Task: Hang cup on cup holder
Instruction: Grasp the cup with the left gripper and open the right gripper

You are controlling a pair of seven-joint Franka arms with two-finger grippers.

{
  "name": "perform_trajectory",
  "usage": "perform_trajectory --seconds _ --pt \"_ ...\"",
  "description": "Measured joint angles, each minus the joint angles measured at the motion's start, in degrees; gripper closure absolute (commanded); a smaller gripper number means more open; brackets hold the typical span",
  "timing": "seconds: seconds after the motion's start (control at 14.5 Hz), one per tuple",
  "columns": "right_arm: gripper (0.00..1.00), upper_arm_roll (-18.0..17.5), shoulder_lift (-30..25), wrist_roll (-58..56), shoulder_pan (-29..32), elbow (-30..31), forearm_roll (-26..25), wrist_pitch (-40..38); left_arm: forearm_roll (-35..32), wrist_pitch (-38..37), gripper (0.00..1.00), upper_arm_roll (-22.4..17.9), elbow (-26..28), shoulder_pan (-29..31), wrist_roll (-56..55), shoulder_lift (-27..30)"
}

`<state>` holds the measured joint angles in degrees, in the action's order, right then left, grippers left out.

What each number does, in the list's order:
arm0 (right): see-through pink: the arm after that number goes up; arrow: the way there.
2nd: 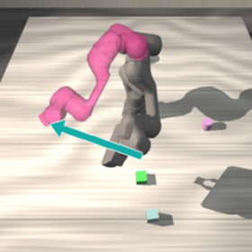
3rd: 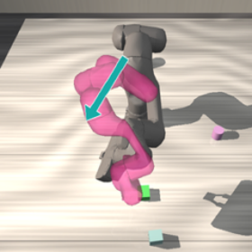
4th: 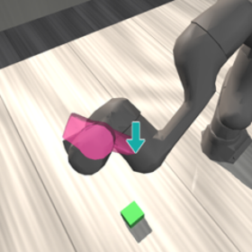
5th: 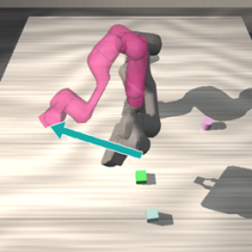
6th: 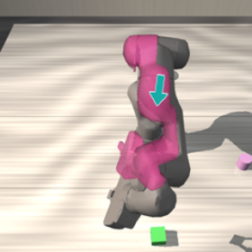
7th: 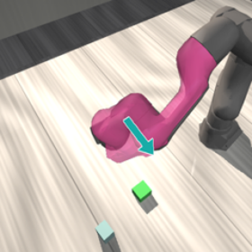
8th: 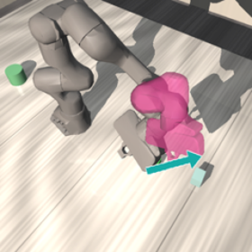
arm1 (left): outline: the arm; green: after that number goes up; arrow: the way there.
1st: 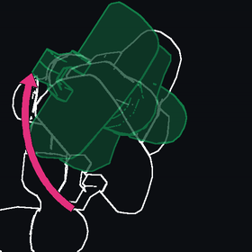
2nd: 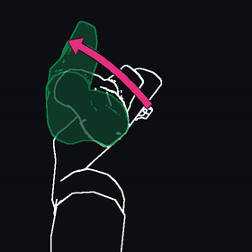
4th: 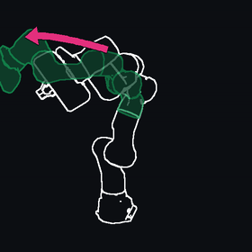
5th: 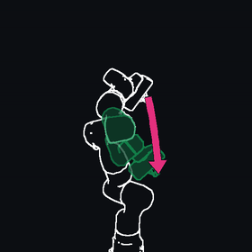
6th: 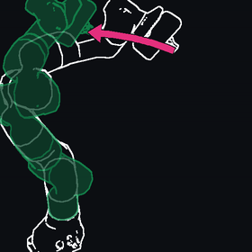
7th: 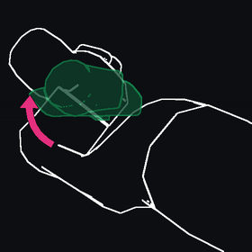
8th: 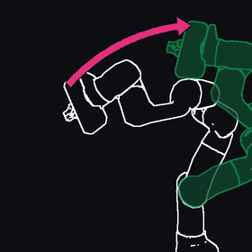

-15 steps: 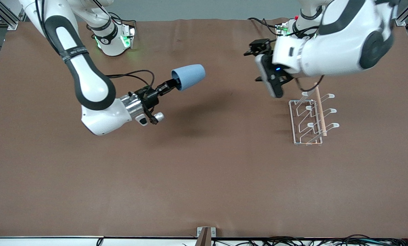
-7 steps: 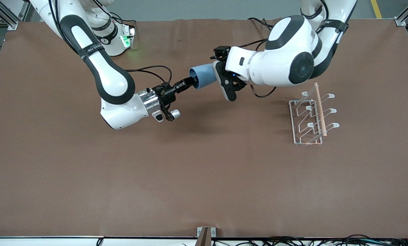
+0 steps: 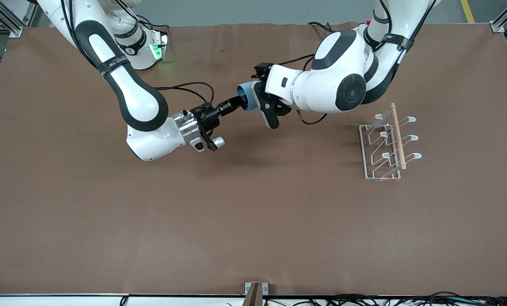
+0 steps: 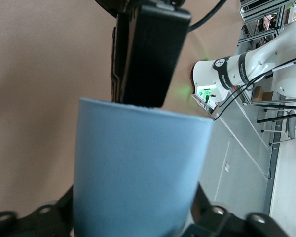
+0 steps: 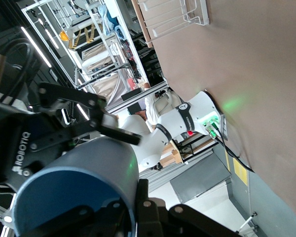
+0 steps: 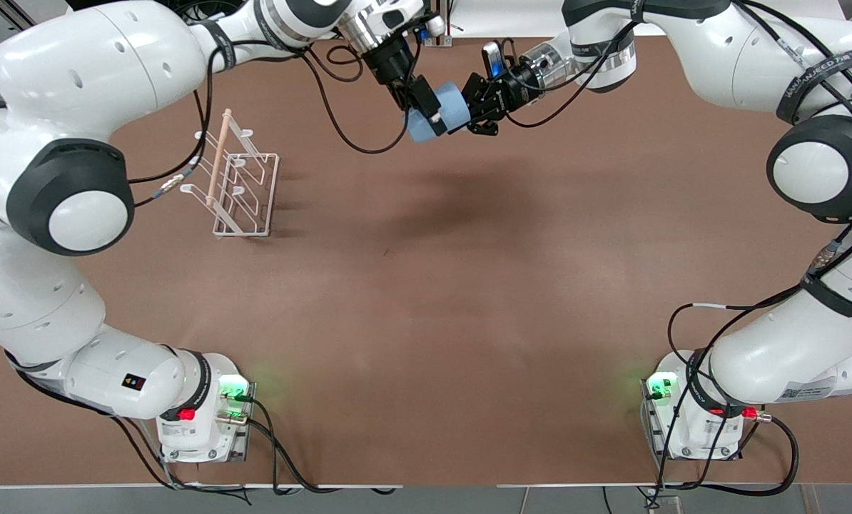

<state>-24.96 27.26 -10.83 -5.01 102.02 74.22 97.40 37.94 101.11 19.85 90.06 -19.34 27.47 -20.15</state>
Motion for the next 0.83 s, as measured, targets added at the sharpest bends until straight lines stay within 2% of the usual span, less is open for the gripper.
perform_trajectory --seconds 0.14,0.34,0.41,0.48,0.55,0.62,0.83 --pt "0.99 0.01 0.21 -0.38 -0.01 0.01 0.18 0.28 0.00 -0.01 0.74 -0.03 -0.06 0.08 0.36 -0.14" --pt "0.96 -0.02 0.23 -0.47 -0.07 -0.09 0.30 0.58 0.00 -0.04 0.84 -0.03 -0.10 0.22 0.46 -0.15" --pt "0.77 -0.02 0.23 -0.47 -0.08 -0.13 0.37 0.69 0.00 -0.04 0.89 -0.05 -0.13 0.28 0.46 -0.15" --pt "0.39 -0.04 0.23 -0.47 -0.14 -0.16 0.52 0.96 -0.23 -0.06 0.95 -0.04 -0.21 0.34 0.47 -0.15" --pt "0.13 -0.06 0.25 -0.45 -0.23 -0.16 0.82 1.10 -1.63 -0.06 0.98 -0.09 -0.36 0.37 0.43 -0.14" --pt "0.00 -0.12 0.24 -0.42 -0.26 -0.22 0.98 1.13 -3.76 -0.22 1.00 -0.29 -0.40 0.49 0.34 -0.15" --pt "0.00 -0.21 0.25 -0.05 -0.44 -0.47 1.28 3.64 -7.15 -2.12 0.99 -0.59 -0.56 1.84 0.34 -0.15"
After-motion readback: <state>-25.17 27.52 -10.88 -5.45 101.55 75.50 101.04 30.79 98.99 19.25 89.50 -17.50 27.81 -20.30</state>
